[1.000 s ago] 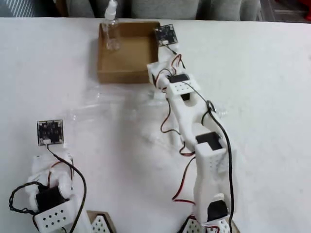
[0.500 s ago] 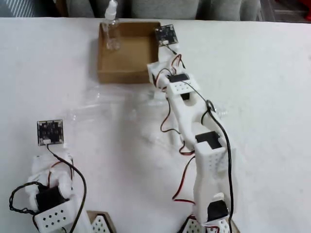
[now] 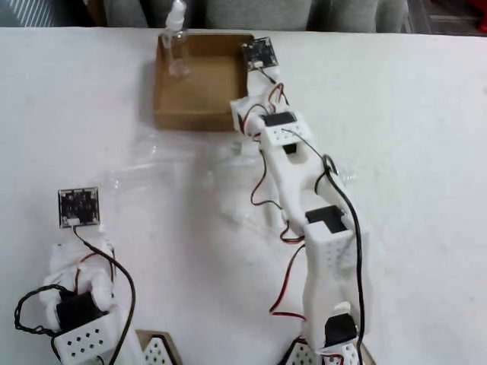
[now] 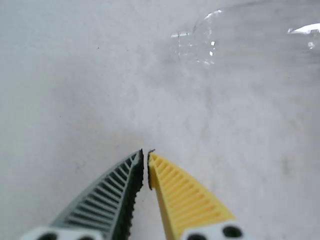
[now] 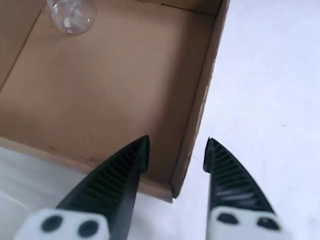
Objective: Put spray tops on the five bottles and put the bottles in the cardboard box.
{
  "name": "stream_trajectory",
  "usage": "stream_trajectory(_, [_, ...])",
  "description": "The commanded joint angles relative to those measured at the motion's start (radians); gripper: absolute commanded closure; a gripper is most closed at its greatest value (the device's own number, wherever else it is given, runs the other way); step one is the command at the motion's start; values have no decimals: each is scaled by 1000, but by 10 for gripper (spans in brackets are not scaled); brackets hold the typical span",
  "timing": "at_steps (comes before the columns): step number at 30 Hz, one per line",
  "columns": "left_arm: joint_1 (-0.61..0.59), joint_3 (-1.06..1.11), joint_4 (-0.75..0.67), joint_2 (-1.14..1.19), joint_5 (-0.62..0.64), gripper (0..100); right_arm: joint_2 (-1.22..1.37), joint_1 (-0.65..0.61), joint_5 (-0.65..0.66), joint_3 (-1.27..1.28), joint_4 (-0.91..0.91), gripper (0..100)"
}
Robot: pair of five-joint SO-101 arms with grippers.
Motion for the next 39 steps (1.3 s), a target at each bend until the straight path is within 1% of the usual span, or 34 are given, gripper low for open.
stream_trajectory(1, [12,-5,0,-19,-9,973,-12,-4,5,-66,122,848])
stream_trajectory(5, [12,-5,-2,-19,-9,973,-12,-4,5,-100,170,848])
stream_trajectory(18, [12,-5,-2,-19,-9,973,-73,8,5,-101,177,844])
stream_trajectory(27, [12,-5,-3,-19,-9,973,-208,1,15,-104,325,847])
stream_trajectory(29, [12,-5,-3,-19,-9,973,-257,-2,107,-104,375,847])
stream_trajectory(34, [12,-5,-3,-19,-9,973,-346,-61,509,-104,507,847])
stream_trajectory(37, [12,-5,-3,-19,-9,973,-344,-101,740,-97,558,846])
stream_trajectory(39, [12,-5,-3,-19,-9,973,-318,-124,867,-97,572,846])
